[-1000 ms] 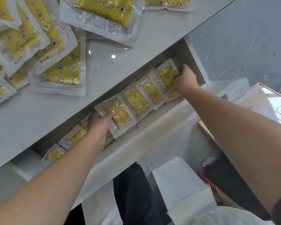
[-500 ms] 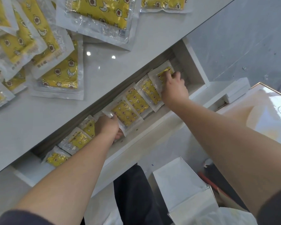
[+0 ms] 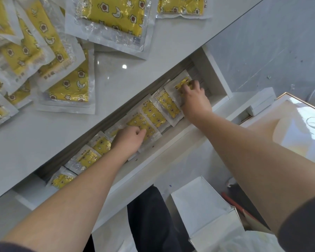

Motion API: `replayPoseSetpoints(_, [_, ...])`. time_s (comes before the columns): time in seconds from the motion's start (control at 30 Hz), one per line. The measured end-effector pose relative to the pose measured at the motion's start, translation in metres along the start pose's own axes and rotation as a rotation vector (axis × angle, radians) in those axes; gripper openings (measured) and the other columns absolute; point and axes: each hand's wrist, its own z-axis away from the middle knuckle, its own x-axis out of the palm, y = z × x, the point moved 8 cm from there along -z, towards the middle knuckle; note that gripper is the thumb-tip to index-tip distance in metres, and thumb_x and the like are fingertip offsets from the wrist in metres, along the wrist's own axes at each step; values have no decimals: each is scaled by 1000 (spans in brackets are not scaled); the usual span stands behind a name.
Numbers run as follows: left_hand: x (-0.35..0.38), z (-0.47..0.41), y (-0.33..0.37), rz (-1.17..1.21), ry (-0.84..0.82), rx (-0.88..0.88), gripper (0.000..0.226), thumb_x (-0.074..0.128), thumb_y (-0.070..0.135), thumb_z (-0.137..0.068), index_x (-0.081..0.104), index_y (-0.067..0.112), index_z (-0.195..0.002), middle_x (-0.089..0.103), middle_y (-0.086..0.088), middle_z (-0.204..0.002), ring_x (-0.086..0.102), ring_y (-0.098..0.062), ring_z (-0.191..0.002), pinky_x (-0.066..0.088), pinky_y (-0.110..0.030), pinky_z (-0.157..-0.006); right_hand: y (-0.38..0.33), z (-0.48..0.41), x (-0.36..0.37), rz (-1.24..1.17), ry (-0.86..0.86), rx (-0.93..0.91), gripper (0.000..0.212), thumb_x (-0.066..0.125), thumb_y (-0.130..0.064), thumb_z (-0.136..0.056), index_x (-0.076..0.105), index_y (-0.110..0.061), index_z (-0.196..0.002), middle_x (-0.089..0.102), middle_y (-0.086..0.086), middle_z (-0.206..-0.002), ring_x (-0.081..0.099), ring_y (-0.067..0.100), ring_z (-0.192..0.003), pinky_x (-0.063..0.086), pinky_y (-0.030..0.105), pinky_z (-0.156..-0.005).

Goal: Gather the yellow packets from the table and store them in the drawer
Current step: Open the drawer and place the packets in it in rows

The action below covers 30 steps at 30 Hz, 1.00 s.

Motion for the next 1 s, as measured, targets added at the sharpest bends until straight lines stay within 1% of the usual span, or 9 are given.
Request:
replayPoseSetpoints(0.13, [-13,16,33,76,-9,141,34,43,31,-98,64,5,-90,69,-13,-85,65,-29,-82,54,-40,-74,-2,7,-12,-82,14,39,56,58,2,-82,44,-12,-134,25,12,-150,41,34,-123,51,39,-88])
replayPoseSetpoints(0.23, [-34,49,58,99,-19,234,27,45,27,-98,64,12,-87,69,-4,-78,60,-17,-61,54,-34,-64,-20,33,-36,-224,56,9,43,54,-1,-86,52,-12,-128,33,9,-146,43,28,-125,48,35,-96])
replayPoseSetpoints(0.3, [-53,74,67,115,-33,272,24,47,26,-98,65,17,-87,69,3,-75,56,-11,-54,52,-32,-57,-35,59,-60,-304,116,-25,31,51,-6,-91,57,-14,-120,42,5,-138,49,23,-119,48,30,-89])
replayPoseSetpoints(0.4, [-89,108,73,109,-20,334,21,48,24,-97,65,21,-84,69,6,-75,61,-6,-59,58,-35,-65,-59,98,-96,-392,217,-73,20,49,-8,-93,61,-13,-107,53,1,-119,53,18,-102,47,29,-76])
replayPoseSetpoints(0.53, [-156,135,60,63,144,385,18,51,23,-94,64,23,-83,67,6,-73,64,-13,-67,56,-40,-67,-99,128,-136,-497,290,-101,19,48,-7,-91,63,-16,-97,51,-10,-97,49,10,-79,42,27,-66])
replayPoseSetpoints(0.7, [-251,141,22,-15,520,364,4,58,24,-91,58,20,-91,57,5,-88,57,-16,-79,45,-31,-62,-163,127,-139,-754,113,38,13,51,-16,-94,61,-20,-102,62,-7,-98,56,9,-81,44,20,-63])
replayPoseSetpoints(0.77, [-287,134,2,-48,671,296,20,62,28,-86,55,18,-101,51,-2,-108,53,-22,-96,47,-38,-75,-188,124,-138,-934,59,125,21,54,-21,-94,57,-18,-114,63,-4,-104,59,10,-85,48,23,-68])
replayPoseSetpoints(0.87, [-325,113,-21,73,682,111,59,69,44,-80,44,14,-124,43,-9,-129,48,-28,-115,47,-44,-89,-211,116,-140,-1168,48,284,43,58,-27,-93,43,-19,-132,56,-2,-118,58,6,-87,49,27,-73])
replayPoseSetpoints(1.0, [-344,84,-28,263,545,-63,81,72,54,-75,35,10,-131,46,-10,-135,50,-34,-120,43,-50,-99,-224,105,-128,-1454,-13,534,34,63,-26,-87,51,-17,-117,58,0,-110,62,18,-92,54,42,-91])
